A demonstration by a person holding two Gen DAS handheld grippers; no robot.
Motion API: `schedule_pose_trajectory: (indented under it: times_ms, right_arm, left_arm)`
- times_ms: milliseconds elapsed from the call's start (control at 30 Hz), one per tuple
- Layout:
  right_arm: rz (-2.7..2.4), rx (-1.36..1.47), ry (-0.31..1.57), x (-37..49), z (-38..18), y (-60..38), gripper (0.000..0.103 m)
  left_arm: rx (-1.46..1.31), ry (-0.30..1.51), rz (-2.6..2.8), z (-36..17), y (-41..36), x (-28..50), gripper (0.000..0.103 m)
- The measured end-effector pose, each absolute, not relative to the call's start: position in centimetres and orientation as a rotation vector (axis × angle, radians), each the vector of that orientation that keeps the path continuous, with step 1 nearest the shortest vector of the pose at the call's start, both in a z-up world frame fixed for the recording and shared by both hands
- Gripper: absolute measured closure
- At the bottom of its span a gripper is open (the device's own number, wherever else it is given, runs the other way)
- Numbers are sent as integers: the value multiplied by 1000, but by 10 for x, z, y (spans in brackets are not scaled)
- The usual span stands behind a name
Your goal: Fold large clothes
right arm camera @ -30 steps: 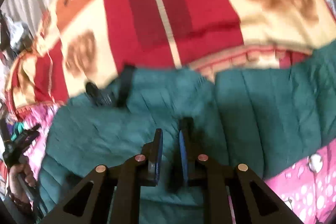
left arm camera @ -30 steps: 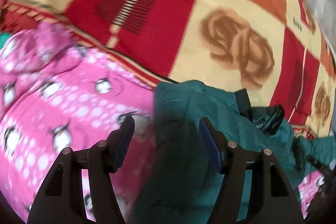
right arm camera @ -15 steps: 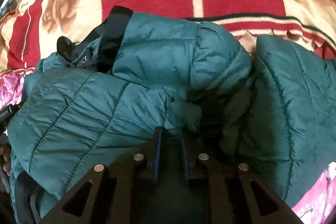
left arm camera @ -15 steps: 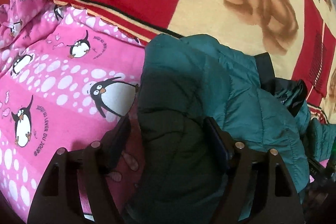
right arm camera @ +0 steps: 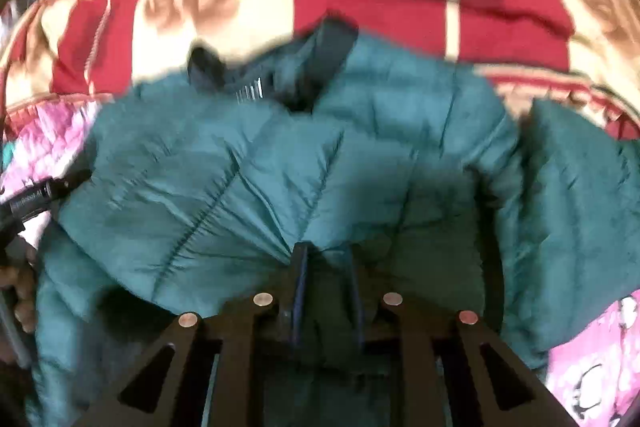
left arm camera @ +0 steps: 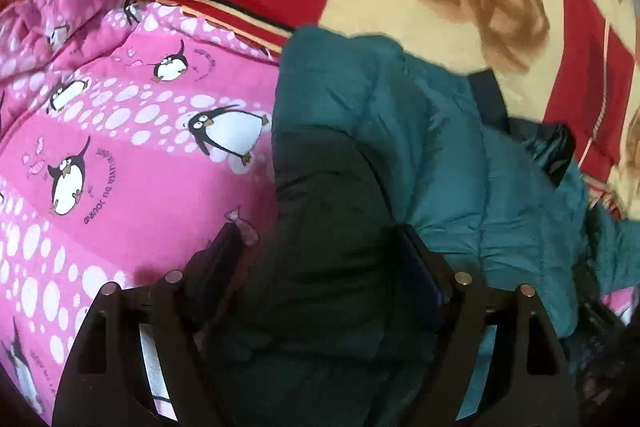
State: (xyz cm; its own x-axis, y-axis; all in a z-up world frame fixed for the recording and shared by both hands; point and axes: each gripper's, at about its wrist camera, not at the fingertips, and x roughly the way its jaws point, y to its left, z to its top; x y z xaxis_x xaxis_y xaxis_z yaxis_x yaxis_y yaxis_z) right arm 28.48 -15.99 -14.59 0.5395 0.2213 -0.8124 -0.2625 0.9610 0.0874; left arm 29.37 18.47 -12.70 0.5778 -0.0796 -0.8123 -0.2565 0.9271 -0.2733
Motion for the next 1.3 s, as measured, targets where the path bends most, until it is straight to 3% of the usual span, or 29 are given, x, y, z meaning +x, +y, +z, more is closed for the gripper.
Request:
schedule_pose_trajectory:
  times_ms: [200,333,433,600,667,733,867,1033,1133,1300]
  right_arm:
    - [296,-21,966,283,-131,-177,85]
    - [173,-43,864,274,-122,-180,81]
    - [173,31,994,285,-145,-194,80]
    - [203,28,890,261,-99,-222,80]
    - [182,-7,829,249,-75,-245,77]
    - [128,-40,808,244,-59,-276,65]
    - [-15,-31,747,232,-32,-368,64]
    - [-179,205,657,217,-4,-501,61]
    - [-181,280,655,223,-5,-544,60]
    - [-125,299,666,240,-14,-567,60]
  left_arm:
    - [-407,901,116,-108,190,277,24]
    - [-341,877,102,-97,180,267,24]
    - [-303,969,113,-105,171,269,24]
    - [-327,882,110,-71,170,231,24]
    - [-321,848,101,-56,159,205,24]
    - [-310,821,81,-43,142,175,24]
    - [-271,778,-8,-36,101,135,24]
    - [-231,677,-55,-56,61,120,23]
    - [-122,767,-18,-76,40,132,24]
    - [-139,750,-20,-78,40,133,24]
